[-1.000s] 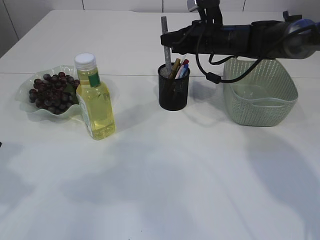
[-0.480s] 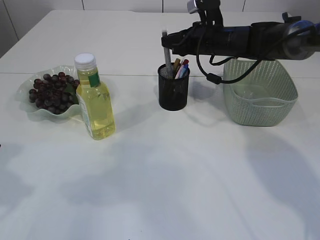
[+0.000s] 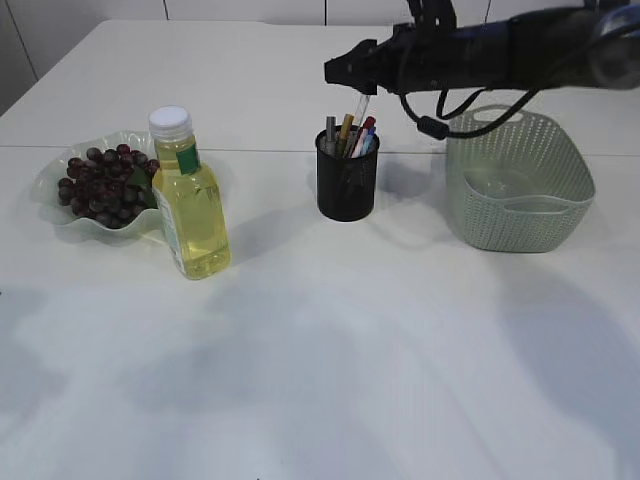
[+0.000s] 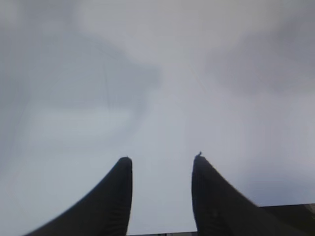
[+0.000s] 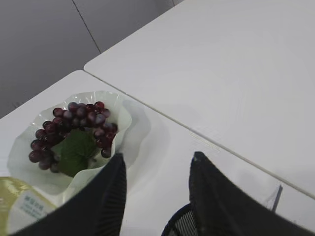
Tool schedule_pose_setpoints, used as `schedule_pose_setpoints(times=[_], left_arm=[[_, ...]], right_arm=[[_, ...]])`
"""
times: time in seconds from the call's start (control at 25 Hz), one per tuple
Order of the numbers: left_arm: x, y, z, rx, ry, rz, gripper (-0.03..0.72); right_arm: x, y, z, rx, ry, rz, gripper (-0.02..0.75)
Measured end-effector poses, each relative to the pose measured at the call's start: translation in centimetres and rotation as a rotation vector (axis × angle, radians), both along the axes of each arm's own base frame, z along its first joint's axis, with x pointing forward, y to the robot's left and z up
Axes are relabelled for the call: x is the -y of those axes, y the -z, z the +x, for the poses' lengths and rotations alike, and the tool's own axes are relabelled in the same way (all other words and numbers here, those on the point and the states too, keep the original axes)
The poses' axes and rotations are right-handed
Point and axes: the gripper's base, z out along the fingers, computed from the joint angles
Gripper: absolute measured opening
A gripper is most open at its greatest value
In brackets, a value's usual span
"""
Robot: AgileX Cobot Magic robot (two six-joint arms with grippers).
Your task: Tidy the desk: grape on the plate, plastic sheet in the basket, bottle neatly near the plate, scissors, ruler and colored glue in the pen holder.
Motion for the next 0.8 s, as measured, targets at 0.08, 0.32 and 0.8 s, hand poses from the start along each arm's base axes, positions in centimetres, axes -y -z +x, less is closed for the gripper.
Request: schedule_pose_setpoints(times=[0.08, 0.32, 0.8], left_arm=[[0.0, 0.0, 0.0, -0.004, -0.001, -0.001, 0.290], [0.0, 0.0, 0.0, 0.000, 0.002, 0.006, 0.289], [0.2, -0.4, 1.0, 0.124, 0.018, -0.021, 0.289]], right_arm=[[0.2, -2.0, -0.9, -0.064, 0.006, -0.026, 0.347], [2.0, -7.5, -5.3, -0.341, 0.079, -0.201, 0.347], [7.4, -12.6, -12.8, -0.624, 0.406, -0.603, 0.347]])
